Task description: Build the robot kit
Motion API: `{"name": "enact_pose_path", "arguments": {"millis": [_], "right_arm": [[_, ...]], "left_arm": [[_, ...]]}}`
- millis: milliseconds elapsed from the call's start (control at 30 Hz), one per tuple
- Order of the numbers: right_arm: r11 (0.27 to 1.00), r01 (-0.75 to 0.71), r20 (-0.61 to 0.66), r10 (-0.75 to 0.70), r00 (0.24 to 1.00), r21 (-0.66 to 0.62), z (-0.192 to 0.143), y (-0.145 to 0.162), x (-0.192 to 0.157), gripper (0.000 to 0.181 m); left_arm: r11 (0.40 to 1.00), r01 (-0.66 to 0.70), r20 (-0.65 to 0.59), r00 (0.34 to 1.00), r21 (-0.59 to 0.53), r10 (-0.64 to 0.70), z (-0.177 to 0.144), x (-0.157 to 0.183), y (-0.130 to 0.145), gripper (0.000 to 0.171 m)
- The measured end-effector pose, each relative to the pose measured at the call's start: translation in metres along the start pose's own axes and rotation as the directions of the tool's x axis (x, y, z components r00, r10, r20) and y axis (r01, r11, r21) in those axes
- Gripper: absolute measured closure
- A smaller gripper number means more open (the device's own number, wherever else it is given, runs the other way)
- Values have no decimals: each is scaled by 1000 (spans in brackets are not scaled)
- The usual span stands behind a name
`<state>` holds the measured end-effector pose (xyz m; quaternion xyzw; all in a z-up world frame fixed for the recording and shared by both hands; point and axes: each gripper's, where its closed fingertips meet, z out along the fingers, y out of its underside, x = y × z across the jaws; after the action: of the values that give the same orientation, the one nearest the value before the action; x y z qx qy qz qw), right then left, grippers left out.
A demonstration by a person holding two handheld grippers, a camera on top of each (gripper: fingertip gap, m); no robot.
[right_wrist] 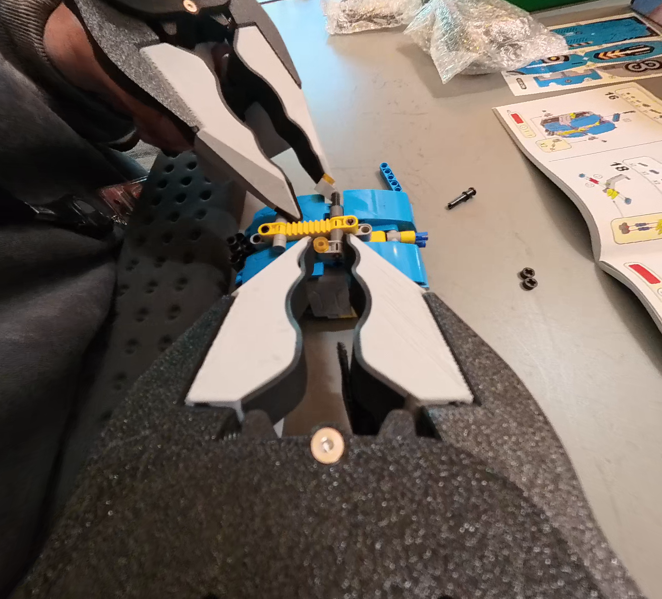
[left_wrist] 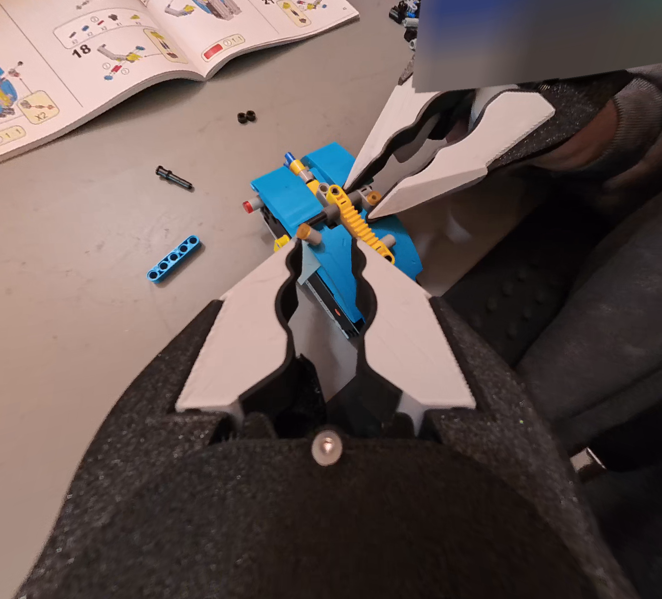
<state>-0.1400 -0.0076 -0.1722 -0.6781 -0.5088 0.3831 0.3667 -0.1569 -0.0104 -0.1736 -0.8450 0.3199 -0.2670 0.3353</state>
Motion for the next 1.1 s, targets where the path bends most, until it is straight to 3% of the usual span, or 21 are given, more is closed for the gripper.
{"name": "enact_pose_path", "arguments": {"millis": [333, 467, 933, 1100], "right_arm": [[1000, -1, -4, 1, 1000, -3, 0, 0, 0, 165], [1000, -2, -2, 2, 1000, -2, 0, 0, 0, 165], [1000, -7, 0, 7, 1000, 0, 0, 0, 0, 165], [1000, -7, -1, 7, 1000, 0, 0, 0, 1, 165]], "left_arm": [[985, 169, -76, 983, 44, -165, 2, -1, -3, 146], [984, 172, -70, 983, 47, -169, 0, -3, -2, 153], [969, 244, -122, 964, 47, -237, 0, -2, -5, 149], [968, 243, -82, 968, 58, -238, 1, -7, -4, 159]]}}
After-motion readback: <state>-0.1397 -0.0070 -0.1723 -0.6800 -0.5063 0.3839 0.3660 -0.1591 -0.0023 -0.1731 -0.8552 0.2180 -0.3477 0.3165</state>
